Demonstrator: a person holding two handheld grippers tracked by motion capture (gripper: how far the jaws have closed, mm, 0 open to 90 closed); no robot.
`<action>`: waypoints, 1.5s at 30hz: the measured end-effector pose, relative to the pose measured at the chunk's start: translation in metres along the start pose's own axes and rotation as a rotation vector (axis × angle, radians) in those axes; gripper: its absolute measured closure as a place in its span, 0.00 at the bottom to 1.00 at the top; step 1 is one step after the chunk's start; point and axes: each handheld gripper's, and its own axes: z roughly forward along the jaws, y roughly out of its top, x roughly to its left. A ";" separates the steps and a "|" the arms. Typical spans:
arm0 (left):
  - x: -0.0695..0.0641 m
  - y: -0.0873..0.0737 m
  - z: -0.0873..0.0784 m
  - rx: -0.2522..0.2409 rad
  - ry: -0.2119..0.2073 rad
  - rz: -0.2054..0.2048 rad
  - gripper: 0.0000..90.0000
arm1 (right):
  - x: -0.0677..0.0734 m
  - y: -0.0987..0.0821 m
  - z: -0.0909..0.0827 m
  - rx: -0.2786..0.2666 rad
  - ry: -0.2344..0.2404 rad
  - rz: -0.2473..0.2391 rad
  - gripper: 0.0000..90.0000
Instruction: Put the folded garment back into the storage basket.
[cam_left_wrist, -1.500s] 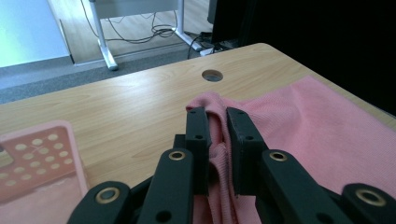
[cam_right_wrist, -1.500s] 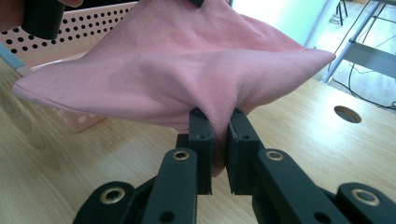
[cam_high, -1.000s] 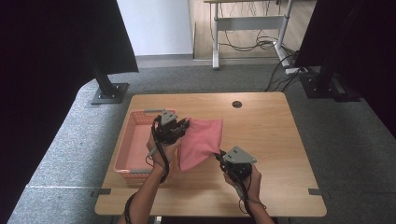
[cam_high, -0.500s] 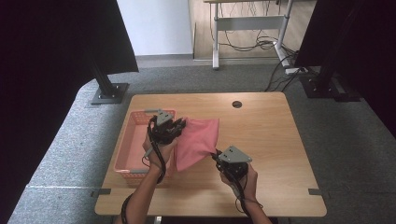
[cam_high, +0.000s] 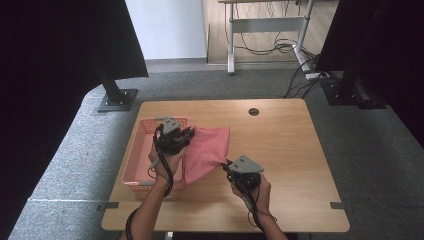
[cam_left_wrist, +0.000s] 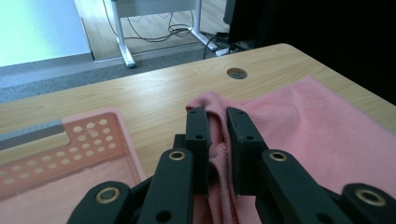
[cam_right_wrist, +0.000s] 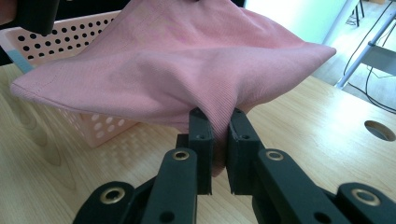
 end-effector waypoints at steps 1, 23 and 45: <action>0.001 0.000 -0.001 0.000 0.002 -0.001 0.88 | 0.001 0.000 0.001 0.001 0.001 0.000 0.91; 0.039 -0.008 -0.022 0.012 0.058 -0.018 0.88 | 0.025 0.017 0.032 0.012 0.050 -0.022 0.91; 0.080 -0.018 -0.037 0.036 0.119 -0.025 0.88 | 0.053 0.033 0.072 0.035 0.093 -0.033 0.91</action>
